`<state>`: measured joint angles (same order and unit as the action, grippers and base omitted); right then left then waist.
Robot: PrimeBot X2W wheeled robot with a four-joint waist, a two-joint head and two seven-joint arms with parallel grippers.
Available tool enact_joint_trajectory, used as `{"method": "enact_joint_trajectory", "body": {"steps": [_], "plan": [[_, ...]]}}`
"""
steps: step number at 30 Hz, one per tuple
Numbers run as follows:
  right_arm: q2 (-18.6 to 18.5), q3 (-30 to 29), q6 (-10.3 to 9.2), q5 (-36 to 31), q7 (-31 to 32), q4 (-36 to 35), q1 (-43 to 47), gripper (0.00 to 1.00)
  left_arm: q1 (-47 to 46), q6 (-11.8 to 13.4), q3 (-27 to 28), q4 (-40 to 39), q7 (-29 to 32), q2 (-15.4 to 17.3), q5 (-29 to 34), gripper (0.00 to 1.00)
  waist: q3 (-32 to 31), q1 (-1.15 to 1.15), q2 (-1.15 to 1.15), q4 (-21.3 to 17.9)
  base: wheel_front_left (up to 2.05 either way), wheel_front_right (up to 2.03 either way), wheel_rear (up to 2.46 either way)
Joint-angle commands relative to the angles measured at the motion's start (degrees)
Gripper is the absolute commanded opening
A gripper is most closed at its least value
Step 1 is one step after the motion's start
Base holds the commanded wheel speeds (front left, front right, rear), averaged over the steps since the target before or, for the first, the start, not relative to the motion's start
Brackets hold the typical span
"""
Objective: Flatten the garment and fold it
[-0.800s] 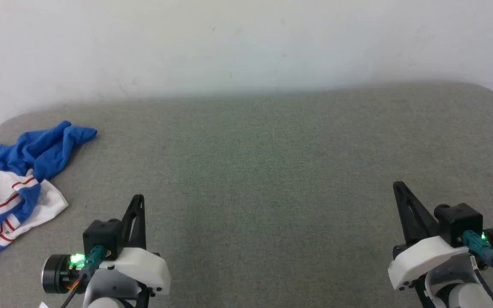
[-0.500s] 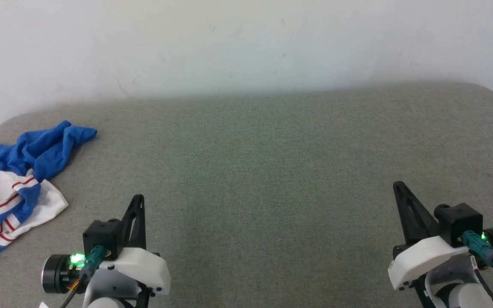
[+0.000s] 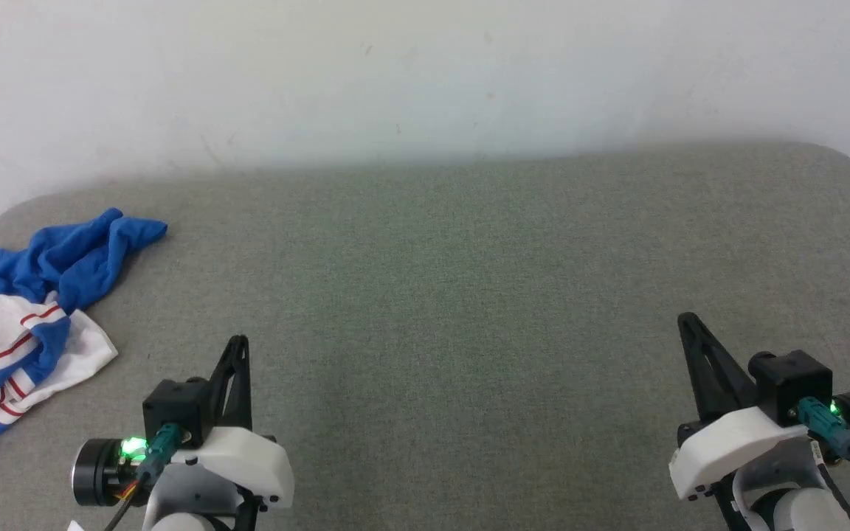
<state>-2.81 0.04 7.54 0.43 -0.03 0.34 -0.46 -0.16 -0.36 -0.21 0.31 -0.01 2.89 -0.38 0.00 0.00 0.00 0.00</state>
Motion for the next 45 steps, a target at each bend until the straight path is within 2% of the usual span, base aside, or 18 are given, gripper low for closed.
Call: {"method": "enact_joint_trajectory", "body": {"steps": [1, 39, 40, 43, 44, 45], "plan": [[-0.07, -0.04, -0.05, -0.43, 0.03, -0.34, 0.46, 0.0, 0.16, 0.36, 0.21, -0.31, 0.01, -0.02, 0.38, 0.0, 0.0, 0.0, 0.0, 0.0, 0.0, 0.0, 0.0], [-0.07, -0.04, -0.05, -0.43, 0.03, -0.34, 0.46, 0.0, 0.16, 0.36, 0.21, -0.31, 0.01, -0.02, 0.38, 0.0, 0.0, 0.0, 0.0, 0.0, 0.0, 0.0, 0.0], [0.0, 0.0, 0.0, 0.0, 0.0, 0.0, 0.0, 1.0, 0.0, 0.0, 0.0, 0.0, 0.0, 0.0, 0.01, 1.0, 0.0, 0.0, 0.0, 0.0, 0.0, 0.0, 0.0], [0.01, 0.03, 0.0, 0.04, -0.01, 0.13, -0.01, 1.0, 0.0, -0.02, -0.06, 0.05, -0.01, 0.0, 0.0, 1.0, 0.0, 0.0, 0.0, 0.0, 0.0, 0.0, 0.0], [0.01, 0.05, 0.0, 0.07, -0.05, 0.17, -0.02, 0.0, 0.0, -0.03, -0.09, 0.08, -0.05, 0.0, -0.02, 0.0, 0.01, 0.0, 0.0, 0.0, 0.0, 0.0, 0.0], [0.01, 0.06, 0.0, 0.11, -0.09, 0.22, -0.03, 1.0, 0.0, -0.03, -0.12, 0.13, -0.1, 0.0, -0.02, 1.0, 0.01, 0.0, 0.0, 0.0, 0.0, 0.0, 0.0]]}}
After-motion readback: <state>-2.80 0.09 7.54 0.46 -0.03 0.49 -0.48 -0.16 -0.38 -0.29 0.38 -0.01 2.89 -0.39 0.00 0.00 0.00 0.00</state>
